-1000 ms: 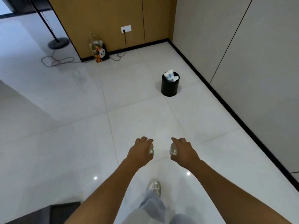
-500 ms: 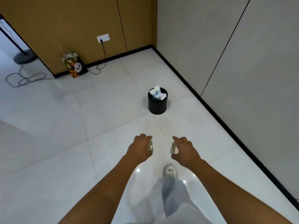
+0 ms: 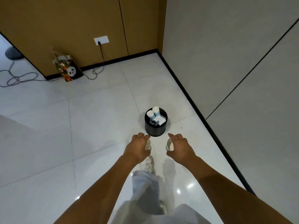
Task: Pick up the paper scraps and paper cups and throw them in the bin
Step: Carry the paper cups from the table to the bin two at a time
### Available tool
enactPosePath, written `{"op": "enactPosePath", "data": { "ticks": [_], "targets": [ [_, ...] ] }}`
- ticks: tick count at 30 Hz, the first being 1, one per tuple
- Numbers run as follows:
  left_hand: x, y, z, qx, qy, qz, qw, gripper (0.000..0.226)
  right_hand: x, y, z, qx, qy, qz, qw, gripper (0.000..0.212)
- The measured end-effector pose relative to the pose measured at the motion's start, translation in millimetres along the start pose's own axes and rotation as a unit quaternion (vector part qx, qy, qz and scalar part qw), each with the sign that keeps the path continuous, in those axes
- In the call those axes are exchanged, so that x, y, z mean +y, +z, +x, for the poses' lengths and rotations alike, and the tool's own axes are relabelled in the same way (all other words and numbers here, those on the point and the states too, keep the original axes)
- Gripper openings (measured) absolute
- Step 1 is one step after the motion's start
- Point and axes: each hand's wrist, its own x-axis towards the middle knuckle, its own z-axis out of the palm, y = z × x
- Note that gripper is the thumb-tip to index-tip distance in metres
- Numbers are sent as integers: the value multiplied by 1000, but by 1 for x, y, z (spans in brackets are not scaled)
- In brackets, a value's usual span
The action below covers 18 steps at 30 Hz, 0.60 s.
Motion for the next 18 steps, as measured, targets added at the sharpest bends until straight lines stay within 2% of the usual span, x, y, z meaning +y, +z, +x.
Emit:
{"op": "enactPosePath", "data": {
  "ticks": [5,10,15,18],
  "targets": [
    [-15,-34,100,13,-11,-11,1000,54,-7,-35,102,-1,-1,10,1000,74],
    [-25,-76,181,15,-29,-39,999,57,-22,-77,192,-32,22,9,999,73],
    [-36,-103,245,21,-64,-66,996,57,-31,-111,270,-37,-3,0,999,71],
    [-43,-108,287,22,-106,-86,990,58,-31,-128,322,-66,-16,-16,998,71]
  ]
}}
